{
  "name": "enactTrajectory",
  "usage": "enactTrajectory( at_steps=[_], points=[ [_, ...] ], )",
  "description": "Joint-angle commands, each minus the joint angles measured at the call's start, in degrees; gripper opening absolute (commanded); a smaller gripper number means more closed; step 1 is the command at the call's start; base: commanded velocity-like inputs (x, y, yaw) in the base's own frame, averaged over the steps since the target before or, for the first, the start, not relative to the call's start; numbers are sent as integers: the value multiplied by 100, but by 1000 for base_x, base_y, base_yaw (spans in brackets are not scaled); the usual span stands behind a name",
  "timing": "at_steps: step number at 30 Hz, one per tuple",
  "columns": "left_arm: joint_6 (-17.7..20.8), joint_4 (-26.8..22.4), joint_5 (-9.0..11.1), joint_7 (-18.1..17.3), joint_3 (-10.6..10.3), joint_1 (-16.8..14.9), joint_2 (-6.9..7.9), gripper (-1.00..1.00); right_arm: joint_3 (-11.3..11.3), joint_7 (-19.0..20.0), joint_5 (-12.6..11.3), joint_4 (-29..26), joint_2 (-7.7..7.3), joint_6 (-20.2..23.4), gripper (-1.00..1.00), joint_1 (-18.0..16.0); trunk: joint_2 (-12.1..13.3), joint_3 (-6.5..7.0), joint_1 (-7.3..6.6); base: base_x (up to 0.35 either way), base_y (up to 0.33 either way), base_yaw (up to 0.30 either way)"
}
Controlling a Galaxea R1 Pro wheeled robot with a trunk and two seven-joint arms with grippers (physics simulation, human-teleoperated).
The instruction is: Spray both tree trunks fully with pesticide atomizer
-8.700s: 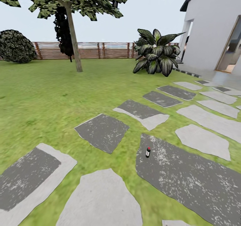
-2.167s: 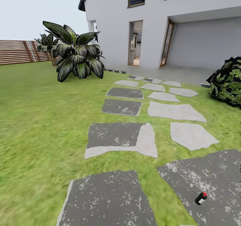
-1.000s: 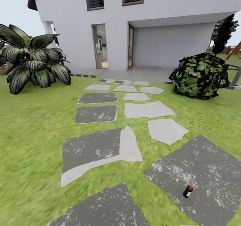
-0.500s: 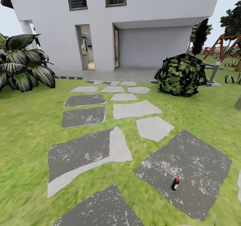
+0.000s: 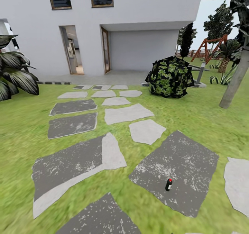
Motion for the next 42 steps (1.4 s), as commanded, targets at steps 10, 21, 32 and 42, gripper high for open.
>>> enactTrajectory(
  at_steps=[10,21,32,42],
  points=[
    [0,0,0,0,0,0,0,100,0,0,0,0,0,0,100,0,0,24,0,0,0,-256],
    [0,0,0,0,-1,0,0,100,1,0,0,0,-2,0,100,0,0,50,0,0,0,-256],
    [0,0,0,0,2,0,0,100,0,0,0,0,-2,0,100,0,0,76,0,0,180,-256],
    [0,0,0,0,5,0,0,100,3,0,0,4,-1,1,100,0,0,100,0,21,297,-256]
  ],
)
